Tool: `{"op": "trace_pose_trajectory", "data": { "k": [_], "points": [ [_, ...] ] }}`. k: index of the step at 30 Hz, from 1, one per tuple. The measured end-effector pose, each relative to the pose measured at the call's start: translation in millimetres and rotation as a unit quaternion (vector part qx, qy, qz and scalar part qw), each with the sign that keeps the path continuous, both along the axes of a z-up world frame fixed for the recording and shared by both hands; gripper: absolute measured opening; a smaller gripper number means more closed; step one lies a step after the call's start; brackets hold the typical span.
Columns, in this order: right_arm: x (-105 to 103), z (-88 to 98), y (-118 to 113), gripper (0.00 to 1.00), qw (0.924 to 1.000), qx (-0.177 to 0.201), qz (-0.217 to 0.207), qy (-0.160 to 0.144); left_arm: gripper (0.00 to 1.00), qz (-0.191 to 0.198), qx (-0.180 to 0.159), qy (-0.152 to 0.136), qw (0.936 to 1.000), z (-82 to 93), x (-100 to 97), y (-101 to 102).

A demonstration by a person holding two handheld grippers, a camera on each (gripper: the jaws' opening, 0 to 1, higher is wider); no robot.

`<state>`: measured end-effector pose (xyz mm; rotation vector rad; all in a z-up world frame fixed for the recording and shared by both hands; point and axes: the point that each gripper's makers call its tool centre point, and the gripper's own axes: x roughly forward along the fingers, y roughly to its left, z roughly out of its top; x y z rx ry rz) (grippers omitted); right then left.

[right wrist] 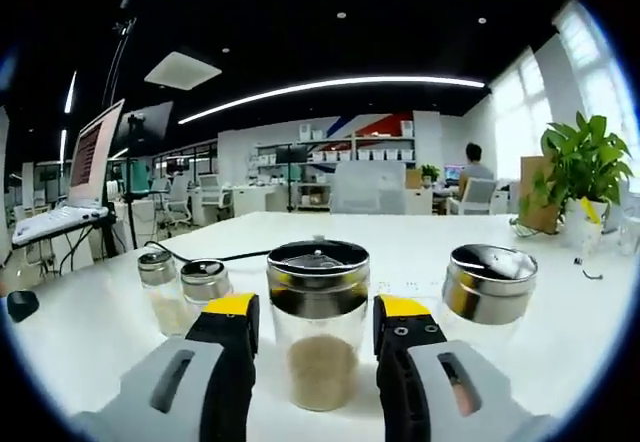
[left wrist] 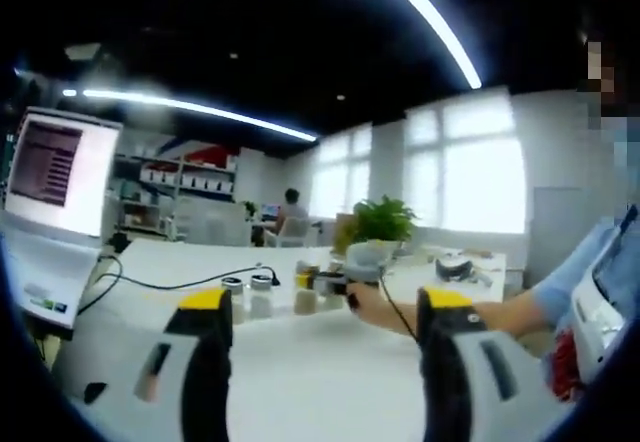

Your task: Rotate the seasoning bottle until the label or dispensing opening points toward the visible target arrow and the bottle remains upright within the marked orientation range

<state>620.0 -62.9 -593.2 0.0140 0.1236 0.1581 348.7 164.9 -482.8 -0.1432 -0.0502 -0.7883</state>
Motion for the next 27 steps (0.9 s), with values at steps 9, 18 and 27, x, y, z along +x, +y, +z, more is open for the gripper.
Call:
{"op": "trace_pose_trajectory", "data": {
  "k": [9,18,27],
  "points": [
    [10,-5.9,1,0.4,0.9997,-0.001,-0.019,-0.012,0.8,0.001,-0.001,-0.002,1.0,1.0,1.0,2],
    [22,-13.7,1,0.4,0.9996,-0.01,-0.021,-0.014,0.8,-0.001,-0.004,-0.002,1.0,3.1,2.8,4],
    [30,-11.7,-4,0.39,0.9992,-0.004,-0.029,-0.026,0.8,0.0,-0.004,0.003,1.0,1.7,3.7,2]
  ]
}}
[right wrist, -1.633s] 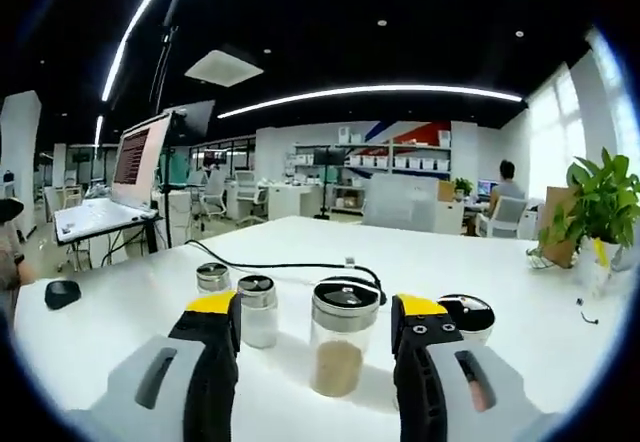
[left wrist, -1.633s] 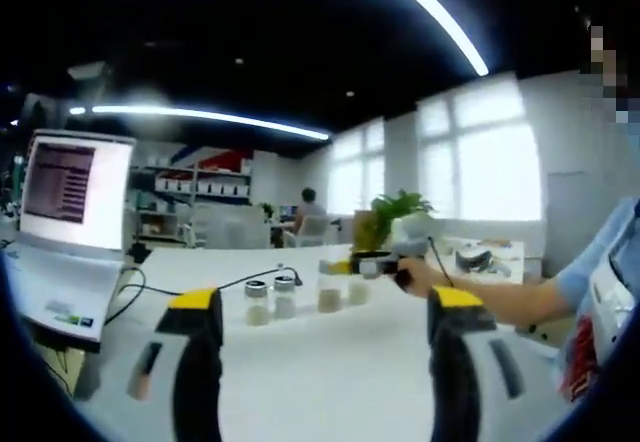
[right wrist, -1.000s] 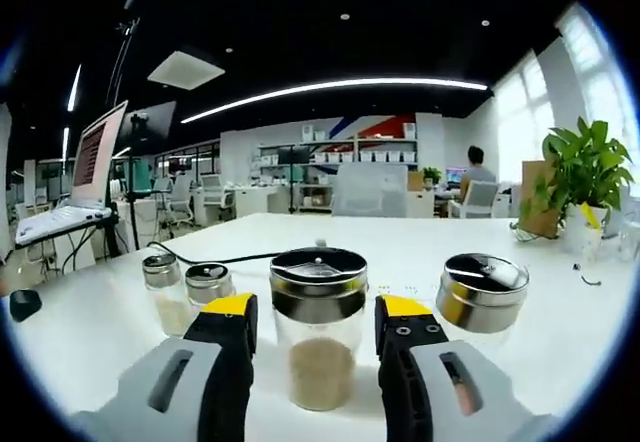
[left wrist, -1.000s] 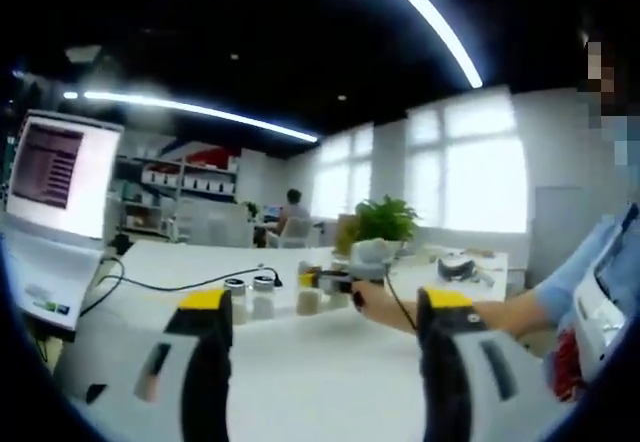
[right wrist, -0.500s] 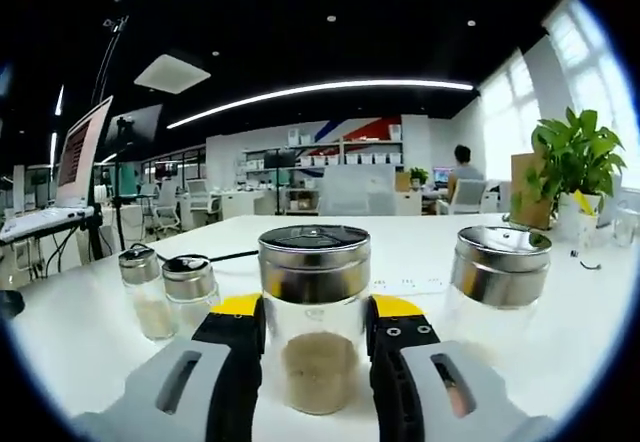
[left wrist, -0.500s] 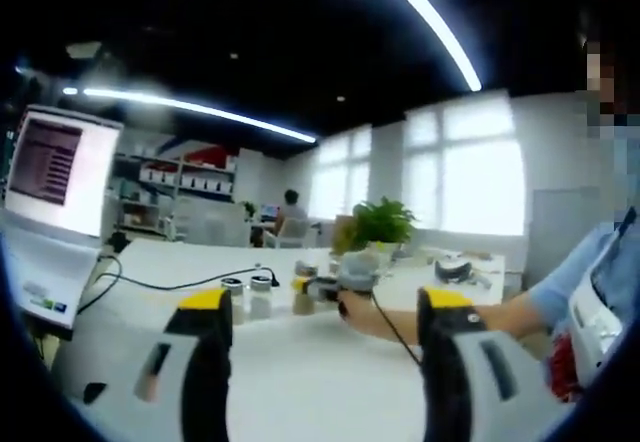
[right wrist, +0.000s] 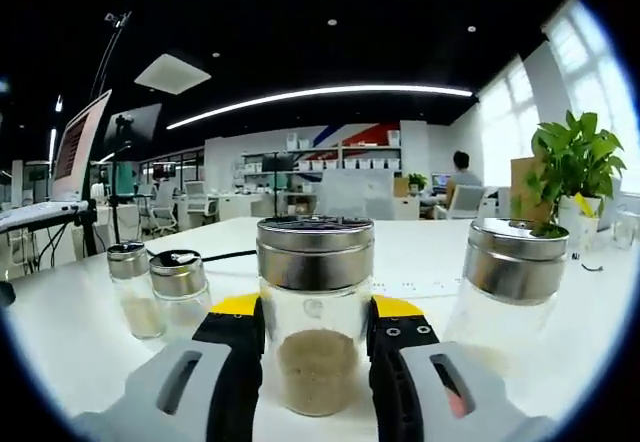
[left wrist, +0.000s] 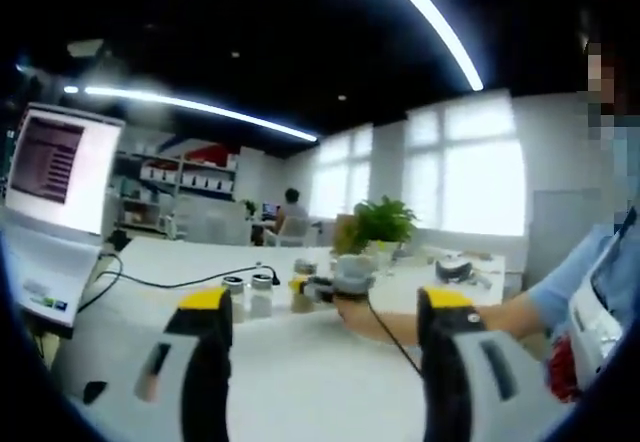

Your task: Rotate the seasoning bottle until the label or dispensing opening points toward the visible target arrow and the bottle remains upright within the marked orientation range

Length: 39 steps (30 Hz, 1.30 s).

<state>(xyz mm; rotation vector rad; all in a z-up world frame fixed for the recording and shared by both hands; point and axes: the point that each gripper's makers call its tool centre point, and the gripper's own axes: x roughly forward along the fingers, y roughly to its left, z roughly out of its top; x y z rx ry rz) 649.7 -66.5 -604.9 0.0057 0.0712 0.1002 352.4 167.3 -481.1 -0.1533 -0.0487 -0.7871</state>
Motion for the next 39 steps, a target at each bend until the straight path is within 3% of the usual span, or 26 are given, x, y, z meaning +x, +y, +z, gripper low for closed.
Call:
{"op": "trace_pose_trajectory", "data": {
  "k": [20,23,27,31,39],
  "points": [
    [-3,9.3,-1,0.38,0.9988,0.006,0.049,-0.007,0.79,-0.002,0.003,0.009,1.0,-2.7,1.6,-3],
    [-14,16.5,5,0.39,0.996,0.028,0.084,-0.011,0.79,-0.002,0.004,0.01,0.9999,-3.1,2.7,-3],
    [-33,23.7,3,0.39,0.9947,0.007,0.102,-0.012,0.79,-0.001,0.004,0.01,0.9999,-2.6,3.3,-2],
    [-56,26.7,10,0.39,0.9877,0.054,0.147,0.0,0.79,0.002,0.005,0.015,0.9999,-4.3,5.1,-2],
    [-104,36.7,30,0.39,0.9727,0.017,0.231,-0.011,0.79,-0.005,0.003,0.019,0.9998,-7.2,3.7,-7]
  ]
}}
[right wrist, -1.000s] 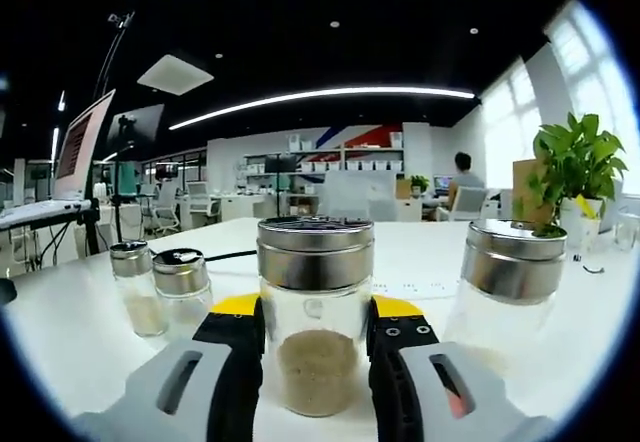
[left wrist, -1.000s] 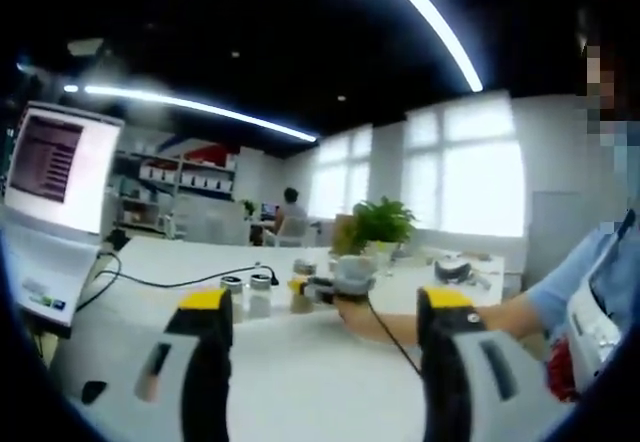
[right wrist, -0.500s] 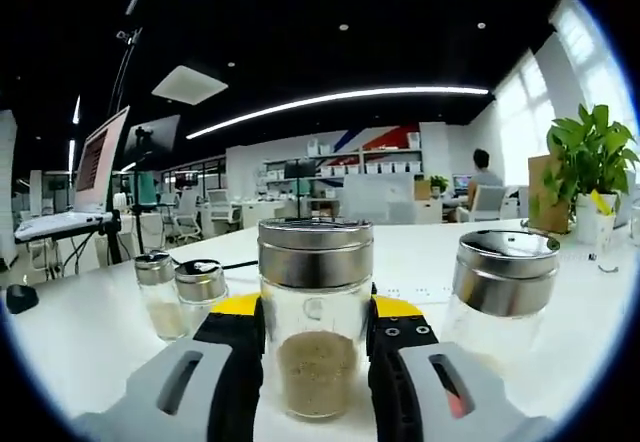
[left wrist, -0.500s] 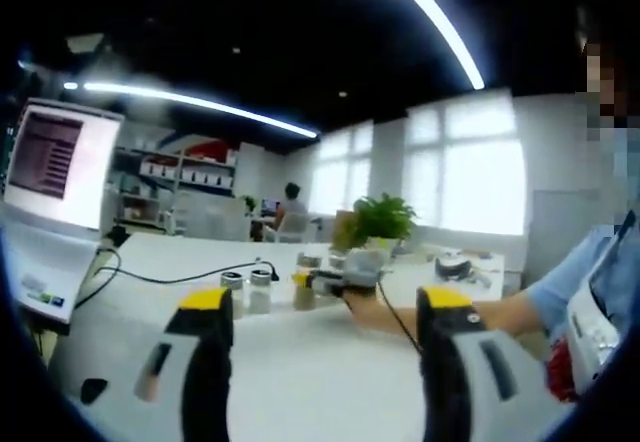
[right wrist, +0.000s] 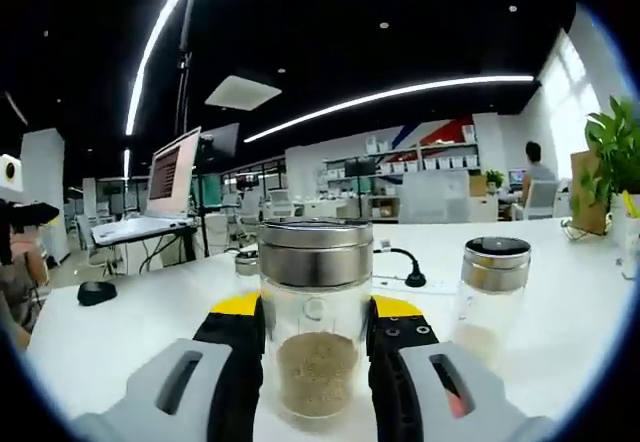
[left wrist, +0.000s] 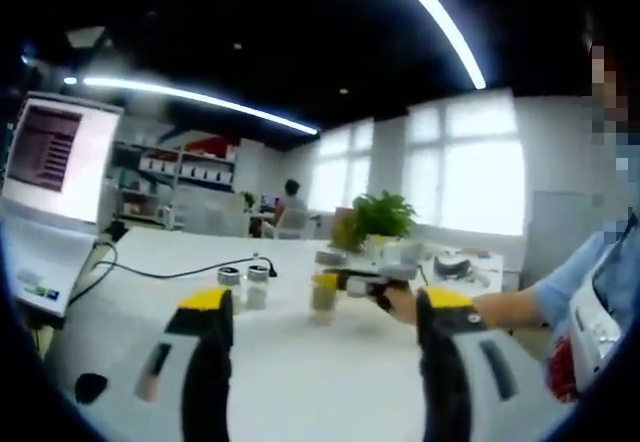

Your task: Rotate the seasoning bottle until the label or dispensing opening points toward the visible target arrow and the bottle remains upright within the marked orientation range

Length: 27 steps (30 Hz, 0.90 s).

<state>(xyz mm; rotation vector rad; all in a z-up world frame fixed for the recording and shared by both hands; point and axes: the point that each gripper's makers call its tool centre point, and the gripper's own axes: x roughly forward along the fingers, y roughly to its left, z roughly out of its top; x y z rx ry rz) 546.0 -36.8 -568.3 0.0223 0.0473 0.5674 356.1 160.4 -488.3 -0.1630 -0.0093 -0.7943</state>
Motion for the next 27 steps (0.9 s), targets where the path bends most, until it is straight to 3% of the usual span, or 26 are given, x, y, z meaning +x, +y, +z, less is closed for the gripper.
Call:
{"op": "trace_pose_trajectory", "data": {
  "k": [9,13,16,20,27],
  "points": [
    [-41,-13.7,12,0.39,0.9984,-0.012,0.056,-0.006,0.79,-0.002,0.006,0.002,1.0,-4.6,-2.4,-2],
    [-52,-22.1,17,0.39,0.9969,0.011,0.076,0.015,0.79,-0.001,0.004,0.0,1.0,-3.4,-3.6,-1],
    [-61,-26.3,21,0.39,0.9956,-0.004,0.093,0.012,0.79,-0.001,0.005,0.001,1.0,-4.5,-3.9,-2],
    [-62,-27.0,22,0.39,0.9953,-0.015,0.095,0.003,0.79,-0.005,0.002,0.0,1.0,-3.9,-5.6,-4],
    [-61,-33.0,21,0.39,0.9949,-0.011,0.099,0.018,0.79,-0.008,0.0,-0.006,1.0,0.2,-7.7,-4]
  ]
}}
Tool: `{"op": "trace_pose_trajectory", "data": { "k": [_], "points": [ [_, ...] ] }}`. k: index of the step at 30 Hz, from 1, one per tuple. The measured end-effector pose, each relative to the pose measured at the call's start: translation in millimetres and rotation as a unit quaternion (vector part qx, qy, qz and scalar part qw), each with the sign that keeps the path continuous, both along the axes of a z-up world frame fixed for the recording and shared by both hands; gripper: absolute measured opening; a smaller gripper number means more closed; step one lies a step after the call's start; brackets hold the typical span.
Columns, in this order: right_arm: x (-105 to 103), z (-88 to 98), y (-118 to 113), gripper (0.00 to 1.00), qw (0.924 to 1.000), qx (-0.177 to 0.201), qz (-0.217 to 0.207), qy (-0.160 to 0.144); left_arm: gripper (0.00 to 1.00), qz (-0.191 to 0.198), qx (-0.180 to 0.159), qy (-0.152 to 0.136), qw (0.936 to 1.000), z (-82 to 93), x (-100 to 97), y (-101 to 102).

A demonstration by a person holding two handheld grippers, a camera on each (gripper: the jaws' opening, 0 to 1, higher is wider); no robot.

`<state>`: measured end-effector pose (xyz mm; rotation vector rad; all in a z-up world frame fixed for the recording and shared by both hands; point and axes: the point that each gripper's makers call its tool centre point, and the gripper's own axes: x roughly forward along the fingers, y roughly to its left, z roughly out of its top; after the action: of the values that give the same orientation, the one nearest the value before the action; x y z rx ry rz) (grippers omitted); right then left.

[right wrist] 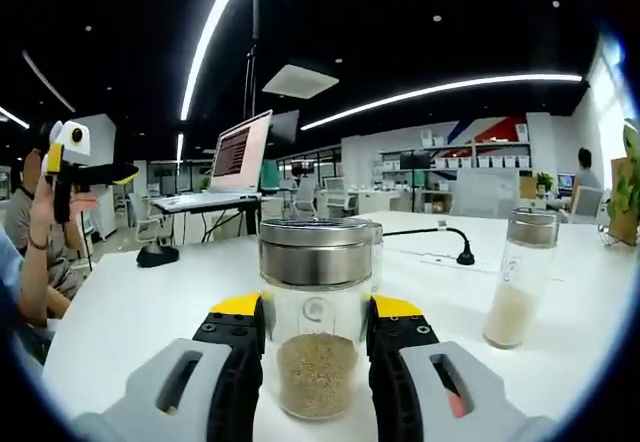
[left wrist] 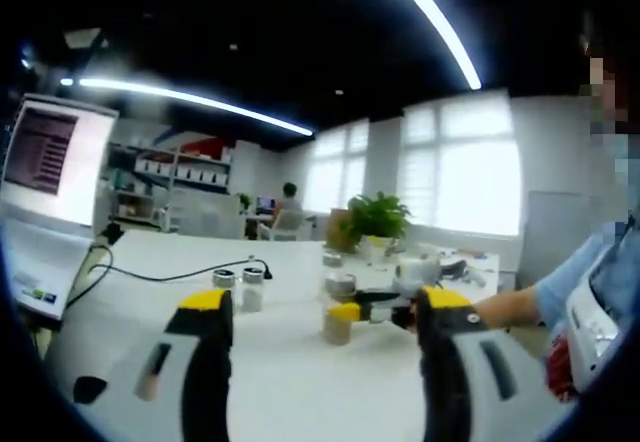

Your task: Rotate the seasoning bottle until the label or dispensing opening points toward the visible target arrow and the bottle remains upright within the marked orientation range

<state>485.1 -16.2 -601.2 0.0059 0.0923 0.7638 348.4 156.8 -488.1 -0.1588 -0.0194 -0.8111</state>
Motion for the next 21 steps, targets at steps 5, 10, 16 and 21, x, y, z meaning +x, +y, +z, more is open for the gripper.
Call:
{"op": "trace_pose_trajectory", "data": {
  "k": [5,10,16,21],
  "points": [
    [0.4,-1.3,0.3,0.39,0.9999,-0.011,0.003,-0.009,0.79,0.002,0.0,0.005,1.0,-2.1,3.0,1.8],
    [-1.9,-4.2,0.0,0.4,0.9997,-0.018,0.012,-0.01,0.78,-0.003,0.007,0.002,1.0,0.1,-0.7,1.4],
    [-0.2,-4.4,1.1,0.4,0.9996,-0.02,0.016,-0.012,0.79,0.0,0.009,-0.008,0.9999,5.2,-3.4,4.1],
    [1.0,2.0,0.4,0.43,0.9994,-0.026,0.016,-0.017,0.79,0.001,0.005,-0.01,0.9999,6.1,-3.1,6.2]
  ]
}}
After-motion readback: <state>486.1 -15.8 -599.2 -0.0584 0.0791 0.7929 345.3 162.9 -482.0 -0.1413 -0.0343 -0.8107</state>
